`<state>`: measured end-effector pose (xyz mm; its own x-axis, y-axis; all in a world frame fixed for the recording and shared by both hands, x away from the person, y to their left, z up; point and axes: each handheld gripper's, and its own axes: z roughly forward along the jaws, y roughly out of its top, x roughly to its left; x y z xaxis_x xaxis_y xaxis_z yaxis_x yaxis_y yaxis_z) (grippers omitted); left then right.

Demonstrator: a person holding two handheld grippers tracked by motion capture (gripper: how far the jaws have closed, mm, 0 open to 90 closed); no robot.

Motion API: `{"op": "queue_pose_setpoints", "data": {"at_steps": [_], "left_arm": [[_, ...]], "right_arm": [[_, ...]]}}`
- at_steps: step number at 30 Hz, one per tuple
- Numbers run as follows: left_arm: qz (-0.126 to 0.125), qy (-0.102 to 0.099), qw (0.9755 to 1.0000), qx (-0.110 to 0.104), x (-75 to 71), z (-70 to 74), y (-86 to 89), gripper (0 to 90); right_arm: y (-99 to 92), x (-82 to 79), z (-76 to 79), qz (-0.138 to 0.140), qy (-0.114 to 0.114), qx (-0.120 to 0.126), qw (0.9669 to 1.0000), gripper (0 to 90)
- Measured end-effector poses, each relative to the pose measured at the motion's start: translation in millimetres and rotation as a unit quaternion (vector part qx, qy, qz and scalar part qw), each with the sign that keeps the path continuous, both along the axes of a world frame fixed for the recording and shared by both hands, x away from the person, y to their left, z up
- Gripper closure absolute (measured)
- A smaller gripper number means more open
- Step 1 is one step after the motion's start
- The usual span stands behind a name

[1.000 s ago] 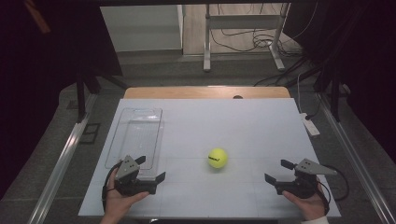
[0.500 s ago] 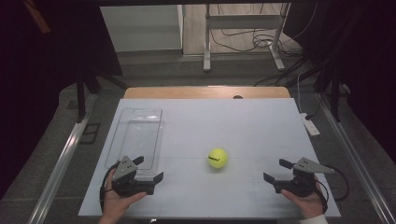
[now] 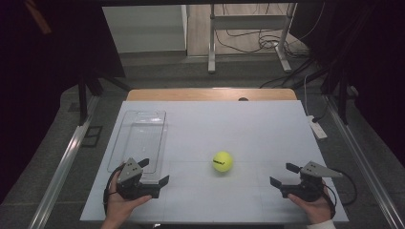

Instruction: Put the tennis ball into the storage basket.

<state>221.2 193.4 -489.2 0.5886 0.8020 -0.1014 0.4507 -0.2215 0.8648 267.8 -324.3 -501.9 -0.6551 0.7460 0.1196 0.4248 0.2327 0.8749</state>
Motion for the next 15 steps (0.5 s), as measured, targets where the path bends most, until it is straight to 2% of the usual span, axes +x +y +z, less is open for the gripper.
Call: {"op": "queue_pose_setpoints", "data": {"at_steps": [8,15], "left_arm": [[-0.007,0.005,1.0000,0.001,2.0,3.9,-1.6,5.5],[-0.014,0.021,0.9997,-0.002,5.4,7.0,-3.0,6.1]], "right_arm": [[-0.7,-0.3,-0.2,-0.002,0.000,0.000,1.0000,9.9],[-0.2,0.3,-0.7,-0.002,0.001,-0.002,1.0000,9.9]]}}
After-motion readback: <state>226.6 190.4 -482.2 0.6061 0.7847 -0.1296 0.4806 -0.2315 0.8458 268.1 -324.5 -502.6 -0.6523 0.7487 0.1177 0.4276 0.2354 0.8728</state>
